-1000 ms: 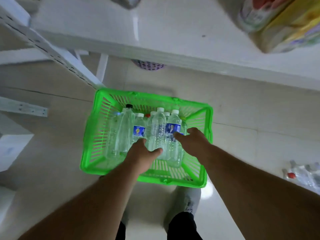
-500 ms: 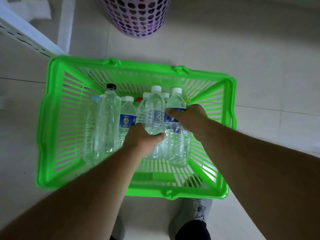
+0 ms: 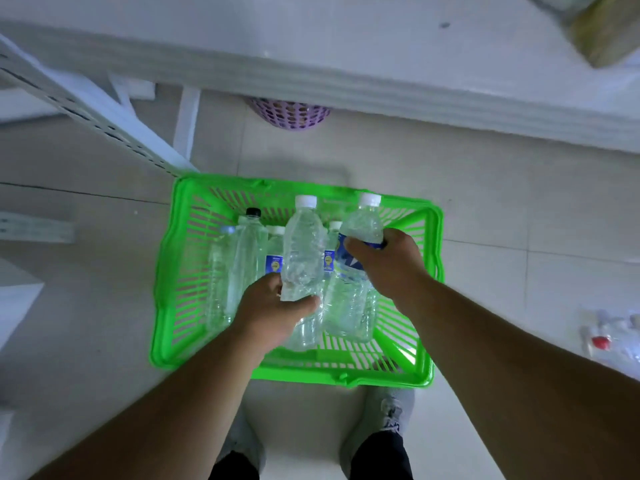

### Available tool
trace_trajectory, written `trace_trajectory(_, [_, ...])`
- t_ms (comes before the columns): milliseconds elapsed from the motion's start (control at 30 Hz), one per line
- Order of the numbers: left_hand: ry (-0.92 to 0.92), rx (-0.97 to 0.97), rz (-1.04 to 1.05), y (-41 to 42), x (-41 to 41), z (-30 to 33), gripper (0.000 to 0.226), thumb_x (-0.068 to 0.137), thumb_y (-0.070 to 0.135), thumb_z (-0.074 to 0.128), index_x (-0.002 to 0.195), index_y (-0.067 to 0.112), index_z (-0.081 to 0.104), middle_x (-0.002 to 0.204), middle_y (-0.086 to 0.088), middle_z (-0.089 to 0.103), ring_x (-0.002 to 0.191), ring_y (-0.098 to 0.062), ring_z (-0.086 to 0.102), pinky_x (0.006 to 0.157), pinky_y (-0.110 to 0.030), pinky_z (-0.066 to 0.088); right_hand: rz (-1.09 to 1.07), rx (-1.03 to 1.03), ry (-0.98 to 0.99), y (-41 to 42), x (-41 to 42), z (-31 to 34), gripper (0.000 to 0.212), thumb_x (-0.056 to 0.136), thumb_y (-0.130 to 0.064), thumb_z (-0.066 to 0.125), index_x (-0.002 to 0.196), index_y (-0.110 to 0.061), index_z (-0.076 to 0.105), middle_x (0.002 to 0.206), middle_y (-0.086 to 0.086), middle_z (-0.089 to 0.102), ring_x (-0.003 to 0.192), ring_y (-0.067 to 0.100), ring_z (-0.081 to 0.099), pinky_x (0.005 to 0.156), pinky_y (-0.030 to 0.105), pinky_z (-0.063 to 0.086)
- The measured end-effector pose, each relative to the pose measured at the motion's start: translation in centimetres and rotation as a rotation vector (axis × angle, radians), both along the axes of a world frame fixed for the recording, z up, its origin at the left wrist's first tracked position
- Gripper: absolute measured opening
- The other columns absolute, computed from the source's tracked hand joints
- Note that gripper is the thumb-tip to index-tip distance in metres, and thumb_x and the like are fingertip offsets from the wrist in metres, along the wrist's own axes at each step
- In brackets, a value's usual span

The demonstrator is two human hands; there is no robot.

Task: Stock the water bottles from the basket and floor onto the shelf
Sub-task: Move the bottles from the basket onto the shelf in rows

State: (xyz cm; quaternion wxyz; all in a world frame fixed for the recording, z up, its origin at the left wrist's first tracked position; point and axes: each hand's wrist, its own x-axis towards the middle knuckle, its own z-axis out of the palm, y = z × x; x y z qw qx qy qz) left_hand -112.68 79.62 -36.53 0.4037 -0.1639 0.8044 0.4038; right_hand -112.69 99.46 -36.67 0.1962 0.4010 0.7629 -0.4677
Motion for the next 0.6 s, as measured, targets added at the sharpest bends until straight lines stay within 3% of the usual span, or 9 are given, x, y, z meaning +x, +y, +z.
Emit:
trace_trajectory(133, [0.083,0.038,-0.006,-2.1,-1.1,10.0,0.028,0.069,0.033,0.087,0.087,0.022,0.069,0.085,0.006,0.074,0.080,-0.010,0.069,0.069,-0.027,0.050,-0.009,-0.033,0.086,-1.2,-1.2,10.8,0.016,0.080,-0.034,0.077,0.088,-0.020,0.076,0.075,-0.004,0.075,0.069,0.014,0.070,0.059,0.024,0.051])
trace_trajectory(267, [0.145,0.117,-0.026,-4.3,-2.2,21.5,0.023,0.071,0.025,0.087,0.079,0.031,0.067,0.077,0.018,0.072,0.065,0.012,0.063,0.064,-0.016,0.045,-0.017,-0.018,0.184,-2.9,-1.4,23.7,0.017,0.081,-0.033,0.078,0.093,-0.021,0.077,0.080,0.002,0.076,0.073,0.020,0.072,0.050,0.023,0.051])
trace_trajectory(400, [0.184,0.174,-0.068,-6.5,-2.5,33.0,0.024,0.072,0.025,0.086,0.081,0.032,0.065,0.074,0.021,0.072,0.065,0.013,0.062,0.064,-0.011,0.045,0.004,0.003,0.287,-4.6,-0.5,36.4,0.015,0.081,-0.034,0.079,0.090,-0.023,0.077,0.074,-0.004,0.076,0.071,0.013,0.072,0.061,0.032,0.058])
trace_trajectory(467, [0.202,0.208,-0.071,-7.6,-2.3,38.4,0.026,0.072,0.023,0.086,0.084,0.032,0.065,0.075,0.030,0.070,0.068,0.013,0.063,0.065,-0.011,0.046,0.033,-0.011,0.343,-5.4,0.0,42.6,0.015,0.082,-0.032,0.080,0.092,-0.023,0.077,0.072,-0.010,0.075,0.064,0.000,0.069,0.058,0.019,0.053])
trace_trajectory(533, [0.249,0.229,-0.089,-8.4,-1.7,43.5,0.028,0.072,0.024,0.086,0.091,0.031,0.067,0.082,0.024,0.073,0.074,0.011,0.065,0.067,-0.009,0.045,0.059,-0.017,0.397,-5.8,0.8,48.2,0.016,0.081,-0.033,0.080,0.094,-0.025,0.075,0.079,-0.009,0.076,0.068,-0.001,0.067,0.062,0.018,0.052])
trace_trajectory(600, [0.284,0.251,-0.087,-9.1,-0.6,48.3,0.032,0.073,0.022,0.086,0.099,0.027,0.069,0.090,0.013,0.075,0.080,0.006,0.067,0.068,-0.007,0.046,0.084,-0.019,0.453,-6.0,1.7,53.4,0.019,0.081,-0.036,0.080,0.096,-0.029,0.072,0.089,-0.007,0.077,0.081,0.007,0.070,0.073,0.027,0.055])
